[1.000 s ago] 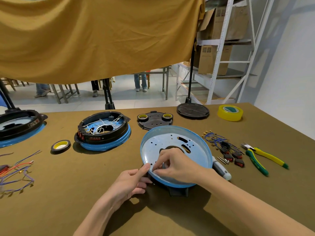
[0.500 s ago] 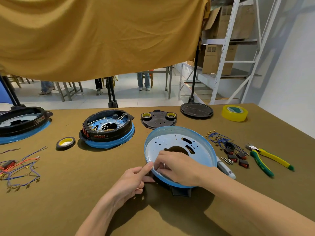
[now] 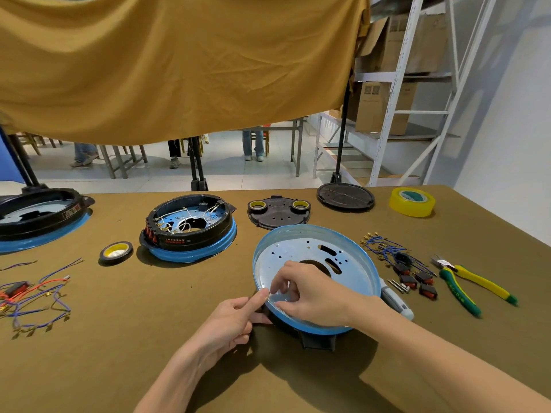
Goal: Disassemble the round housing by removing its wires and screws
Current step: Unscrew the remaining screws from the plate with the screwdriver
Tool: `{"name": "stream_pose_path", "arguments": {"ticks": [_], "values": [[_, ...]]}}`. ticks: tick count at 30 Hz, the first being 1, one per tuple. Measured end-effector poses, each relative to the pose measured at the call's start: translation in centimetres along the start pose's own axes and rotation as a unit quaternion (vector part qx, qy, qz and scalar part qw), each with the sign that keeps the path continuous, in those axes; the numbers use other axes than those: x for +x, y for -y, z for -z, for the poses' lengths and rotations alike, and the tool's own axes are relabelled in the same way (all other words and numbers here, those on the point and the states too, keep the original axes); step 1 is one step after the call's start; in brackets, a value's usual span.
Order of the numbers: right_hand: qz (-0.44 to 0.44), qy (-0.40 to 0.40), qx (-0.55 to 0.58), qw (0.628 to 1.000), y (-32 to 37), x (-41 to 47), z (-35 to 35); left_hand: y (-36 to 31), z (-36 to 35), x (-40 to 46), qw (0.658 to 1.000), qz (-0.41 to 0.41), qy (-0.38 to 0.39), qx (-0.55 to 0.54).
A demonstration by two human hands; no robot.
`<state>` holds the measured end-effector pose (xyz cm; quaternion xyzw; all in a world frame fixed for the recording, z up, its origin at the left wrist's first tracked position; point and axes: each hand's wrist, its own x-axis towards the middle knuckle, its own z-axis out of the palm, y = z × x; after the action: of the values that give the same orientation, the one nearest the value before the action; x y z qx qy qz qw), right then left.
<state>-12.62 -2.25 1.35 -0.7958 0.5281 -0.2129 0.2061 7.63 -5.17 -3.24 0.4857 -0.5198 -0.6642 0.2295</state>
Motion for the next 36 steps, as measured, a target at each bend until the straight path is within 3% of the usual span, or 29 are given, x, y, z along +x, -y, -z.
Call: {"name": "stream_pose_path", "arguments": {"ticks": [6,13,20,36], "values": [[0.004,0.041,-0.011,0.999,0.27,0.32,0.17,0.18,0.06,0.03,1.000,-0.004,0.003,0.007],[-0.005,0.004,0.001,1.000,0.19,0.29,-0.21,0.07,0.09,0.07,1.000,-0.002,0.000,0.014],[0.011,0.041,-0.023,0.999,-0.06,0.21,-0.50,0.09,-0.01,-0.01,1.000,0.003,-0.007,0.025],[-0.007,0.026,-0.019,0.999,-0.56,-0.03,-0.58,0.17,0.03,-0.08,0.999,0.002,0.011,0.031]]}}
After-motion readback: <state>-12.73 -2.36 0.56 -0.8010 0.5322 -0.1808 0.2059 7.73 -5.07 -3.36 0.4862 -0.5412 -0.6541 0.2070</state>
